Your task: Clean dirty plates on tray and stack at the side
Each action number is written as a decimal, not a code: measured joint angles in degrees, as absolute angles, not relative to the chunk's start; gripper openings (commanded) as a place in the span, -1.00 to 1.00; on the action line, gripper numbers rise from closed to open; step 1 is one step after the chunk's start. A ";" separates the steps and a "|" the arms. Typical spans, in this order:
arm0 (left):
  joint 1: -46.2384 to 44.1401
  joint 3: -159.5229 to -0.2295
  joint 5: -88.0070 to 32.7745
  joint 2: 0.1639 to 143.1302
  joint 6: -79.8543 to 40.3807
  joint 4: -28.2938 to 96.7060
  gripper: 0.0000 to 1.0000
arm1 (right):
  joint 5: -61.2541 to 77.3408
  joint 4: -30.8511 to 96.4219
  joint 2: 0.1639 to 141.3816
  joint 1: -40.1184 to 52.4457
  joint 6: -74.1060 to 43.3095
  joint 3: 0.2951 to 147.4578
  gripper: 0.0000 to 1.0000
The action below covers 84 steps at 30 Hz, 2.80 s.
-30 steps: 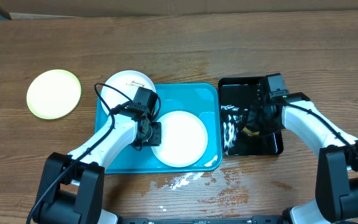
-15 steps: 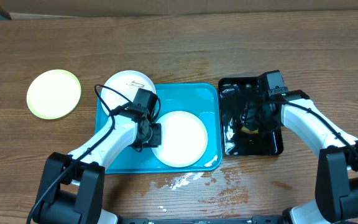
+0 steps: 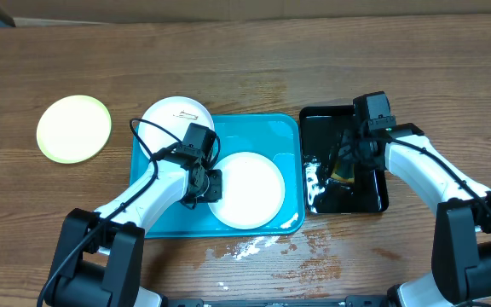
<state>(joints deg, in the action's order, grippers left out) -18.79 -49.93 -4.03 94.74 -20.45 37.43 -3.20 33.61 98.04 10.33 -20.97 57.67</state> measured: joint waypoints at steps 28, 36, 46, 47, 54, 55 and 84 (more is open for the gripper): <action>-18.79 -63.46 6.02 94.74 -18.87 46.11 -0.92 | -3.25 35.66 98.06 10.33 -20.93 57.69 0.76; -18.79 -66.08 8.21 94.74 -18.33 47.22 -0.92 | -3.27 42.17 98.10 10.33 -20.95 60.84 0.77; -20.14 -74.89 10.81 94.85 -17.12 49.52 -0.92 | -3.18 53.91 98.10 10.26 -20.93 69.87 0.87; -20.69 -75.92 11.09 94.85 -17.04 49.56 -0.92 | -2.96 55.27 98.10 10.22 -20.93 70.54 0.89; -22.92 -81.73 11.60 94.85 -16.62 49.28 -0.92 | 9.23 59.13 98.10 7.97 -18.17 75.24 0.88; -22.92 -82.13 11.75 94.85 -16.51 49.08 -0.92 | 12.53 59.24 98.10 7.49 -17.06 75.77 0.88; -51.03 -85.54 45.01 100.38 0.01 19.88 -0.92 | 26.50 64.14 98.10 -18.28 -14.98 79.79 1.00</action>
